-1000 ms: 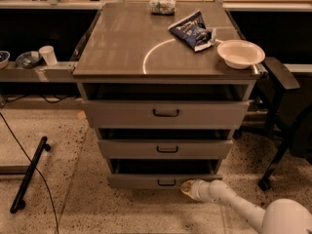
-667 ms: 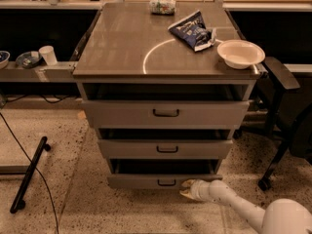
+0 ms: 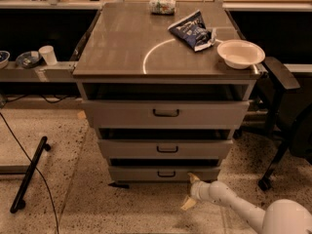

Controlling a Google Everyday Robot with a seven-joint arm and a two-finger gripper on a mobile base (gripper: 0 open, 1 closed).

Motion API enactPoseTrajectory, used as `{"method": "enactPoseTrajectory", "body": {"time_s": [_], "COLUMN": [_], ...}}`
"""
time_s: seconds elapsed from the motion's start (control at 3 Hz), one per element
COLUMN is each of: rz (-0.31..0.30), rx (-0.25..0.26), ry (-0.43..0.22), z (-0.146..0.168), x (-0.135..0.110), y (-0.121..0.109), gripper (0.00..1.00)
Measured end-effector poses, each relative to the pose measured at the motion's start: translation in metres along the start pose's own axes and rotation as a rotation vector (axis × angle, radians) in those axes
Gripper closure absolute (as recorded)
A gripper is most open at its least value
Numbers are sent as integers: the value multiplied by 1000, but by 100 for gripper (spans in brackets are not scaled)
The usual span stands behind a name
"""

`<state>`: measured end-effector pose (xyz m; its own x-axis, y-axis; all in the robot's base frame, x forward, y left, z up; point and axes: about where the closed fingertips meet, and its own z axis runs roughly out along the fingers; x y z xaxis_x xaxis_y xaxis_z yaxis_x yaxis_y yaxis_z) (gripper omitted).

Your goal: Close bottom drawer

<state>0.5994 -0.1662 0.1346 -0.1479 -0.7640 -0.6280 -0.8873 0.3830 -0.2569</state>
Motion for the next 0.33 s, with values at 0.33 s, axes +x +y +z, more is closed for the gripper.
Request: {"method": "enactPoseTrajectory", "body": {"time_s": [0.33], "rz": [0], "rx": [0], "ry": [0], "z": [0], "x": [0], "y": [0], "gripper": [0]}}
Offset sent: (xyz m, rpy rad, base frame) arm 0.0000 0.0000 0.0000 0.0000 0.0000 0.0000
